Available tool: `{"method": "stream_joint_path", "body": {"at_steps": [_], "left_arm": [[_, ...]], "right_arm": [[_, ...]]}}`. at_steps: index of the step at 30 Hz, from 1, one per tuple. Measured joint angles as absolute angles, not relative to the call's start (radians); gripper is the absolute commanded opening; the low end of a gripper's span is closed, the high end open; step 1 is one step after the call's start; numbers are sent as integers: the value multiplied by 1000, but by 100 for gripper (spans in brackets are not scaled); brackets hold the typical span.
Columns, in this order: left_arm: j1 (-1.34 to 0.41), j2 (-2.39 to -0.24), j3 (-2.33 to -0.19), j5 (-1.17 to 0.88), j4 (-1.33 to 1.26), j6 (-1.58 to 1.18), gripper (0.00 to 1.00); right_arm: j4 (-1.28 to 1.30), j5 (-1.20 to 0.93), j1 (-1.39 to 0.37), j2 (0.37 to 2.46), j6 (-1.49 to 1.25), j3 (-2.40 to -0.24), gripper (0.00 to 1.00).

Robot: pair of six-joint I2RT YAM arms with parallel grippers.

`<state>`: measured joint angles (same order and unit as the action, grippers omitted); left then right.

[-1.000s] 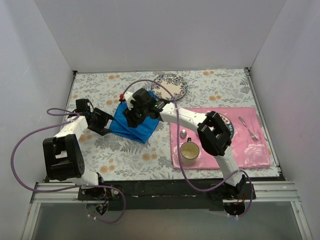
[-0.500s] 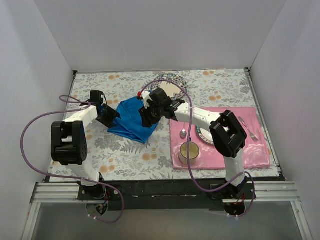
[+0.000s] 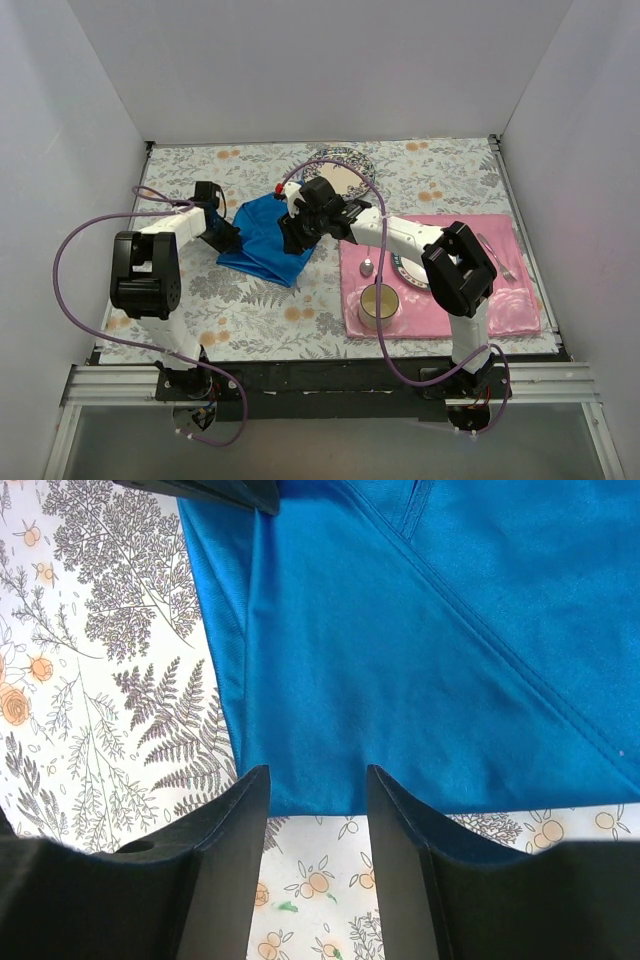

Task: Fold the napkin, place the utensils inside, and roll it up
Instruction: Roll the napkin with the utensil

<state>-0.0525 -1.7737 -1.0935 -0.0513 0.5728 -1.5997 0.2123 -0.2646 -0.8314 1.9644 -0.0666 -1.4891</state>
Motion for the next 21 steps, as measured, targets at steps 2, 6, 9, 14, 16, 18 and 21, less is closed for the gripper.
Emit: {"method": "stream_joint_path", "body": {"at_steps": [2, 6, 9, 14, 16, 18, 21], "left_arm": [[-52, -1761, -1093, -31, 583, -1597, 7], [-52, -1696, -1085, -10, 609, -1596, 7], [-52, -1631, -1066, -7, 617, -1596, 7], [-52, -1614, -1011, -7, 606, -1603, 8], [-52, -1614, -981, -7, 607, -1605, 15], [-52, -1614, -957, -7, 609, -1606, 40], [-52, -1611, -950, -2, 620, -1602, 65]], "right_arm": [[212, -265, -831, 1964, -62, -1488, 53], [213, -264, -832, 1964, -43, -1488, 54], [218, -265, -838, 1965, -32, -1490, 55], [245, -265, -863, 2006, 3, -1546, 64], [255, -262, -883, 2027, 26, -1570, 68], [267, -255, -911, 2053, 58, -1598, 71], [269, -230, -952, 2090, 115, -1625, 75]]}}
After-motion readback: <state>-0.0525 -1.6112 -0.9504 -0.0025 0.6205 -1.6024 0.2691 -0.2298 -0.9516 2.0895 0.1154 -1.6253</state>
